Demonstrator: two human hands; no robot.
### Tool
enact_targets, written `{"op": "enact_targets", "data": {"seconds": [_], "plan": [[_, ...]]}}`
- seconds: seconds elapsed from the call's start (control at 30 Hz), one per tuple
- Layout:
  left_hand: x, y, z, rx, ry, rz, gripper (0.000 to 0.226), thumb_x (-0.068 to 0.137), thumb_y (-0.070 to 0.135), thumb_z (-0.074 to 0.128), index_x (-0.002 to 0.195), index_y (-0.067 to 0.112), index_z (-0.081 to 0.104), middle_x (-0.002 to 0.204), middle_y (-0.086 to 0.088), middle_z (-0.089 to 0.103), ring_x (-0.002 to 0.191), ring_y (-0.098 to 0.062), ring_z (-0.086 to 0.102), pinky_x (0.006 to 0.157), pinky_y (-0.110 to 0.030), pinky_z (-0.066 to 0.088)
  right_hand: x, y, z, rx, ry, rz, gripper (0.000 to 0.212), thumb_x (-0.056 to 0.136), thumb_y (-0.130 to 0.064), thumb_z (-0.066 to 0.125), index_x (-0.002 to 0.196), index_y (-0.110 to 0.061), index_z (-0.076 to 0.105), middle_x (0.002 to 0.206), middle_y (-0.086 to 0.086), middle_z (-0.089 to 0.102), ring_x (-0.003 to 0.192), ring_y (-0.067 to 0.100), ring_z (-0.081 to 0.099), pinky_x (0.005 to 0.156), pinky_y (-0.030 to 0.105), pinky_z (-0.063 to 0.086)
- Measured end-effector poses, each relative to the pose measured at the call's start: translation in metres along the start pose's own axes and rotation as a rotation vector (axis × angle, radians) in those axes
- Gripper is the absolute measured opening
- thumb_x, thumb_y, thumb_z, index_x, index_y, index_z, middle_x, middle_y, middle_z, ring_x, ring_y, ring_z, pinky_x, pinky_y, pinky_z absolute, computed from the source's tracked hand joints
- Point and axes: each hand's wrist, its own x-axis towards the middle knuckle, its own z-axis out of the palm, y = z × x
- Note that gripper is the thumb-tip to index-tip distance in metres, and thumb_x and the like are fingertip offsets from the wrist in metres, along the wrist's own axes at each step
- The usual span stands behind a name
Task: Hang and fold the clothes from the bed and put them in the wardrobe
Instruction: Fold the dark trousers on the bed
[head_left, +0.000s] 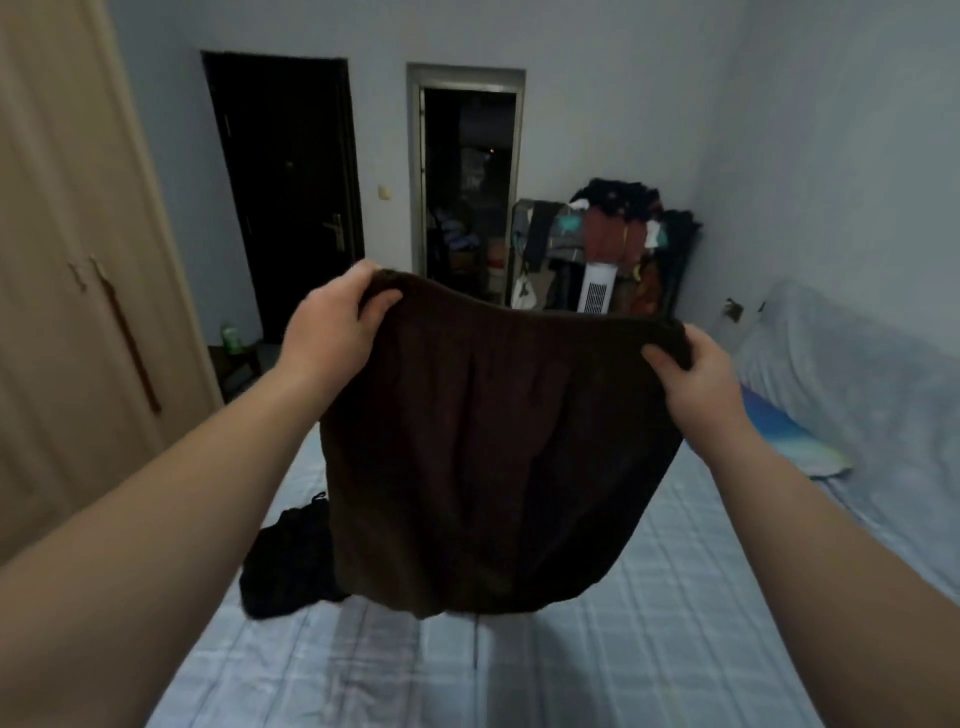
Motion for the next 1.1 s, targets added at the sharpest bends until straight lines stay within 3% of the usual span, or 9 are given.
{"op": "enact_targets", "data": {"seconds": [0.17,0.37,0.43,0.53,0.67,0.77,0.87,0.97,1.1], "plan": [[0.024,0.005,-0.023,0.195,0.083,0.09,0.029,0.101,0.044,0.046,0.115,0.019,0.054,0.092,-0.015,0.069,0.086,-0.04,0.066,0.071,-0.044,0.052,0.038,-0.022,-0.014,0.034,0.099,-0.143,0.004,0.092,-0.022,0.071,0.092,-0.019,0.068,0.08,-0.008,0.067,0.066,-0.007,0.059,0.064,0.012,0.047],[0.044,-0.016,-0.064,0.324,0.139,0.06,0.03,0.102,0.038,0.046,0.11,0.01,0.053,0.088,-0.025,0.067,0.081,-0.047,0.064,0.066,-0.043,0.044,0.059,-0.029,-0.038,-0.111,0.162,-0.204,0.009,0.096,-0.026,0.066,0.09,-0.019,0.063,0.077,-0.003,0.06,0.063,0.003,0.052,0.059,0.012,0.039],[0.053,-0.022,-0.073,0.316,0.114,0.009,0.03,0.102,0.04,0.045,0.107,0.012,0.053,0.087,-0.022,0.066,0.079,-0.044,0.064,0.063,-0.04,0.044,0.065,-0.034,-0.039,-0.131,0.169,-0.179,0.009,0.096,-0.029,0.065,0.091,-0.022,0.062,0.076,-0.007,0.06,0.065,0.002,0.054,0.063,0.022,0.041],[0.07,-0.021,-0.072,0.213,-0.018,-0.156,0.028,0.1,0.047,0.047,0.105,0.022,0.059,0.098,-0.014,0.066,0.092,-0.037,0.062,0.074,-0.041,0.048,0.077,-0.045,-0.022,-0.198,0.137,-0.138,0.008,0.094,-0.036,0.066,0.094,-0.028,0.065,0.084,-0.002,0.065,0.081,0.021,0.062,0.073,0.033,0.046],[0.086,0.002,-0.06,0.059,-0.285,-0.283,0.044,0.099,0.047,0.054,0.13,0.017,0.061,0.119,-0.006,0.064,0.111,-0.027,0.059,0.086,-0.033,0.041,0.08,-0.063,0.018,-0.289,-0.063,0.057,0.023,0.094,-0.043,0.062,0.108,-0.027,0.07,0.1,0.0,0.069,0.091,0.023,0.062,0.078,0.033,0.046],[0.086,0.012,-0.06,-0.173,-0.514,-0.573,0.049,0.097,0.042,0.06,0.137,0.016,0.054,0.116,-0.003,0.061,0.091,-0.022,0.061,0.077,-0.033,0.048,0.077,-0.065,0.036,-0.017,-0.156,0.435,0.035,0.094,-0.036,0.066,0.12,-0.013,0.068,0.105,0.008,0.071,0.09,0.025,0.067,0.071,0.031,0.049],[0.08,0.0,-0.061,-0.333,-0.709,-0.797,0.043,0.096,0.039,0.063,0.131,0.018,0.052,0.107,-0.01,0.065,0.089,-0.029,0.066,0.06,-0.035,0.056,0.067,-0.056,0.046,0.073,-0.212,0.66,0.036,0.092,-0.03,0.068,0.118,-0.004,0.067,0.099,0.016,0.072,0.087,0.031,0.07,0.065,0.032,0.051],[0.076,-0.02,-0.054,-0.491,-0.701,-0.861,0.047,0.097,0.036,0.062,0.139,0.018,0.049,0.111,-0.013,0.069,0.089,-0.029,0.072,0.064,-0.039,0.058,0.054,-0.053,0.053,0.11,-0.237,0.741,0.031,0.094,-0.029,0.066,0.109,-0.002,0.067,0.096,0.018,0.071,0.084,0.032,0.068,0.06,0.033,0.047],[0.059,-0.036,-0.039,-0.555,-0.69,-0.859,0.035,0.103,0.032,0.05,0.127,0.008,0.059,0.104,-0.014,0.075,0.088,-0.025,0.074,0.065,-0.038,0.057,0.045,-0.044,0.066,0.182,-0.251,0.799,0.034,0.094,-0.031,0.067,0.111,-0.001,0.066,0.102,0.019,0.073,0.092,0.034,0.07,0.065,0.036,0.051]]}}
